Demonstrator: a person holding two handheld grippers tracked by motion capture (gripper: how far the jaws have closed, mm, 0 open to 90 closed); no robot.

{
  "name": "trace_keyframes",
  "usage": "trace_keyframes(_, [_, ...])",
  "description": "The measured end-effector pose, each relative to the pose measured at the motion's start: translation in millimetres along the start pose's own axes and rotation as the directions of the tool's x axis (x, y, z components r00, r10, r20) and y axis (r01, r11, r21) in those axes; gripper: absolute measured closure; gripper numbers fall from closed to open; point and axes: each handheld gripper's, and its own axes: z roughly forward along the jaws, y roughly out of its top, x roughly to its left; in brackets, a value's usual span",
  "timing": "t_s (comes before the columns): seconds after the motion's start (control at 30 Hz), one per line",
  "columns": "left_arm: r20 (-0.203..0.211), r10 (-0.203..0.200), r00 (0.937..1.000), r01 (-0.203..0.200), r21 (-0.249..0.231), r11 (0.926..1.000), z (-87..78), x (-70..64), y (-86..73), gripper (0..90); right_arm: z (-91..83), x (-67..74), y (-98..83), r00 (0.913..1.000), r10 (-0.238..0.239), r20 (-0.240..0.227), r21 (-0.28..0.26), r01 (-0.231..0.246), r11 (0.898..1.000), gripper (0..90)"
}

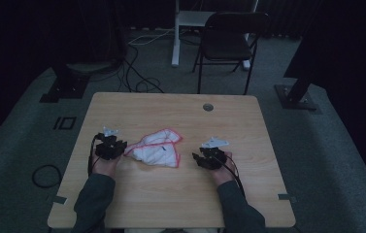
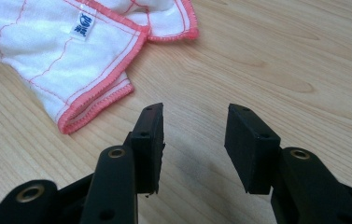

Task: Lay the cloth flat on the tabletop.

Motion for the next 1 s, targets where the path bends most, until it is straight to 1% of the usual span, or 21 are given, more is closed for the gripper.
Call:
trace_keyframes(0.03, [0.000,0.000,1.0000,0.000,0.000,1.0000,0.0,0.0,0.0,74.8,0.0,0.0,0.0,1.0000,0.000,0.000,0.000,0.000,1.000,57.1])
trace_keyframes(0.1, [0.023,0.029,0.9993,-0.029,-0.015,0.9995,-2.5,-10.7,8.2,74.3,-0.7,-0.2,-0.3,1.0000,0.000,0.002,-0.001,0.000,1.000,56.8])
trace_keyframes(0.17, [0.043,0.044,0.9981,-0.043,-0.023,0.9988,-2.6,-18.3,13.1,73.9,-0.9,-0.3,-0.7,1.0000,0.000,0.001,-0.001,0.000,1.000,56.5])
trace_keyframes(0.27, [0.075,0.071,0.9946,-0.069,-0.030,0.9972,0.9,-33.3,21.8,72.7,-0.9,-0.4,-1.7,1.0000,-0.002,-0.001,0.000,0.002,1.000,56.1])
trace_keyframes(0.37, [0.100,0.095,0.9904,-0.092,-0.032,0.9952,5.4,-45.3,28.8,71.4,-0.8,-0.3,-3.4,1.0000,0.004,-0.001,0.002,-0.004,1.000,55.7])
trace_keyframes(0.47, [0.126,0.124,0.9843,-0.122,-0.029,0.9922,11.6,-59.8,35.2,69.3,-0.9,-0.9,-4.7,1.0000,0.006,-0.002,0.006,-0.006,1.000,55.4])
trace_keyframes(0.53, [0.144,0.160,0.9766,-0.158,-0.020,0.9872,15.8,-69.2,38.5,67.6,-1.4,-1.6,-5.3,1.0000,0.007,-0.003,0.005,-0.006,1.000,55.2])
trace_keyframes(0.6, [0.156,0.184,0.9705,-0.183,-0.018,0.9829,20.5,-79.0,41.2,66.2,-1.9,-2.3,-6.0,1.0000,0.006,-0.003,0.005,-0.006,1.000,55.0])
trace_keyframes(0.7, [0.168,0.212,0.9627,-0.216,0.007,0.9763,29.8,-92.1,45.4,63.3,-2.4,-2.7,-6.9,0.9999,0.010,-0.004,0.003,-0.010,1.000,54.3])
trace_keyframes(0.77, [0.193,0.214,0.9575,-0.223,0.023,0.9746,36.7,-98.6,47.4,60.9,-2.6,-2.8,-7.5,1.0000,0.006,-0.007,0.001,-0.006,1.000,53.9])
trace_keyframes(0.83, [0.202,0.217,0.9552,-0.229,0.038,0.9727,43.0,-103.6,49.0,60.2,-2.6,-2.7,-8.0,1.0000,0.004,-0.008,0.001,-0.004,1.000,53.8])
trace_keyframes(0.87, [0.201,0.224,0.9537,-0.238,0.048,0.9701,46.1,-105.2,49.7,59.8,-2.6,-2.9,-8.4,1.0000,0.005,-0.008,0.002,-0.005,1.000,53.8])
trace_keyframes(0.93, [0.189,0.234,0.9538,-0.251,0.074,0.9651,51.8,-107.5,49.8,58.9,-2.6,-3.3,-8.9,0.9999,0.007,-0.007,0.003,-0.007,1.000,53.6])
trace_keyframes(0.97, [0.184,0.231,0.9554,-0.250,0.083,0.9647,54.0,-108.2,49.4,58.8,-2.8,-3.4,-9.2,0.9999,0.009,-0.006,0.003,-0.009,1.000,53.5])
trace_keyframes(1.0, [0.177,0.236,0.9555,-0.256,0.099,0.9616,56.9,-108.9,48.3,58.6,-2.9,-3.6,-9.4,0.9999,0.010,-0.006,0.001,-0.010,1.000,53.4])
